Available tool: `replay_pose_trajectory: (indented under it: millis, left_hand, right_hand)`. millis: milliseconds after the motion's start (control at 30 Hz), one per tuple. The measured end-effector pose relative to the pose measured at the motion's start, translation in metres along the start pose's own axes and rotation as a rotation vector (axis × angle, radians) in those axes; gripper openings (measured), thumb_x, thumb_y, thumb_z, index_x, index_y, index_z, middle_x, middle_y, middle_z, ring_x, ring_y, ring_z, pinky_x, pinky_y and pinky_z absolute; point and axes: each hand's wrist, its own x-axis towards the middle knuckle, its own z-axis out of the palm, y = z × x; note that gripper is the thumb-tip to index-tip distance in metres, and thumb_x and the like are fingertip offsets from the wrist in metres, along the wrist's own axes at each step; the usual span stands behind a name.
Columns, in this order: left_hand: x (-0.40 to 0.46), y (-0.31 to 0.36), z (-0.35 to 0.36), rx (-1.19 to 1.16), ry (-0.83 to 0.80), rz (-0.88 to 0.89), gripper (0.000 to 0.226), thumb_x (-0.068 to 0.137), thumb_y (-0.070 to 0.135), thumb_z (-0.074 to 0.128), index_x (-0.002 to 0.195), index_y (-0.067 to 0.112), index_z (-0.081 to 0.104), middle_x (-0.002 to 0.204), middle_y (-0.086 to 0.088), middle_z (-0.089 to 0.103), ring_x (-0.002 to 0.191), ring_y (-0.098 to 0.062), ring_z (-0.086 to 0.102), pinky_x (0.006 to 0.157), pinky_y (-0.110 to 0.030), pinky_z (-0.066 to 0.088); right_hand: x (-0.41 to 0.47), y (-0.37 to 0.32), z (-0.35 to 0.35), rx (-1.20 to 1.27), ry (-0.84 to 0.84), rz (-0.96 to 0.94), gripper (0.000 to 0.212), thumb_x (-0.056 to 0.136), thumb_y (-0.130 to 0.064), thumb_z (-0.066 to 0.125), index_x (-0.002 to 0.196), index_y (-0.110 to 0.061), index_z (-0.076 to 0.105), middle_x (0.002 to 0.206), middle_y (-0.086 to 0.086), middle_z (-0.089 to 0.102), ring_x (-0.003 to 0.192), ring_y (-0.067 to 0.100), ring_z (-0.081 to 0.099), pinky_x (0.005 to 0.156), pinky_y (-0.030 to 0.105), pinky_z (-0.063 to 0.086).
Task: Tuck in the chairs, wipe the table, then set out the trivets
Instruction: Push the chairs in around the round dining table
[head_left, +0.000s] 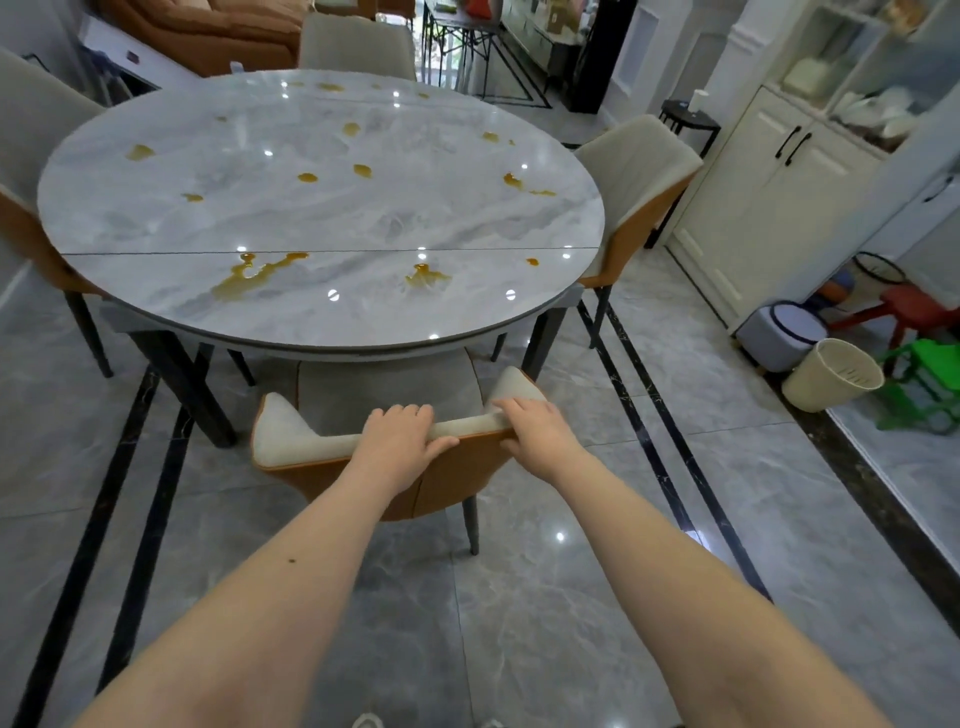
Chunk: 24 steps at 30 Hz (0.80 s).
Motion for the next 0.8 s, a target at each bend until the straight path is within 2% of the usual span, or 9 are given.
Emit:
replay_pose_trajectory:
  millis: [100,267,367,467,567,667,800]
  left_hand:
    - [0.027,0.036,-0.004,-0.027,-0.015,0.095,0.039,0.094,0.054,0.036,0.111,0.022,0.050,0.107,0.002,0.059,0.096,-0.016,0.055,0.081,-0.030,0.041]
    - [0.080,0.107,-0.009,0.009,-0.022,0.199,0.042,0.096,0.046,0.039,0.125,0.017,0.046,0.120,-0.004,0.057,0.109,-0.023,0.053,0.090,-0.035,0.042]
    - [0.122,0.160,-0.009,0.044,-0.041,0.229,0.041,0.096,0.044,0.041,0.123,0.014,0.047,0.120,-0.006,0.057,0.111,-0.025,0.053,0.092,-0.036,0.044]
    - [0.166,0.220,-0.006,0.048,-0.057,0.226,0.037,0.096,0.042,0.044,0.119,0.013,0.048,0.120,-0.005,0.057,0.111,-0.024,0.053,0.090,-0.036,0.042]
    - [0.196,0.270,0.000,-0.047,-0.031,0.208,0.031,0.095,0.038,0.046,0.116,0.015,0.049,0.116,-0.004,0.059,0.107,-0.023,0.055,0.087,-0.035,0.043]
    - [0.225,0.310,0.004,-0.151,-0.009,0.200,0.029,0.095,0.034,0.046,0.118,0.016,0.051,0.118,-0.003,0.058,0.108,-0.022,0.054,0.087,-0.034,0.042]
    - [0.279,0.352,0.011,-0.166,-0.022,0.217,0.029,0.095,0.032,0.045,0.118,0.016,0.051,0.119,-0.003,0.059,0.110,-0.023,0.053,0.088,-0.035,0.041]
  right_hand:
    - [-0.008,0.034,-0.016,0.027,0.023,0.055,0.059,0.090,-0.015,0.058,0.144,-0.021,0.033,0.143,0.002,0.043,0.133,0.021,0.038,0.115,0.040,0.024]
    - [-0.021,0.122,-0.044,0.053,0.006,0.171,0.061,0.091,-0.013,0.055,0.146,-0.017,0.028,0.144,0.006,0.040,0.132,0.025,0.038,0.109,0.037,0.032]
    - [-0.024,0.186,-0.062,0.125,0.017,0.267,0.063,0.091,-0.015,0.058,0.146,-0.017,0.027,0.148,0.007,0.037,0.134,0.024,0.038,0.108,0.037,0.035]
    - [-0.024,0.252,-0.087,0.164,0.048,0.338,0.064,0.092,-0.017,0.059,0.147,-0.016,0.026,0.148,0.008,0.036,0.134,0.025,0.038,0.109,0.037,0.035]
    - [-0.026,0.304,-0.110,0.172,0.060,0.385,0.061,0.092,-0.018,0.058,0.146,-0.017,0.027,0.144,0.009,0.040,0.129,0.027,0.043,0.106,0.040,0.038]
    - [-0.023,0.351,-0.123,0.162,0.068,0.423,0.061,0.092,-0.020,0.058,0.145,-0.017,0.028,0.142,0.010,0.043,0.126,0.027,0.046,0.103,0.040,0.041]
    - [-0.008,0.410,-0.129,0.187,0.063,0.474,0.064,0.092,-0.020,0.059,0.146,-0.018,0.026,0.142,0.010,0.045,0.127,0.027,0.047,0.105,0.041,0.040]
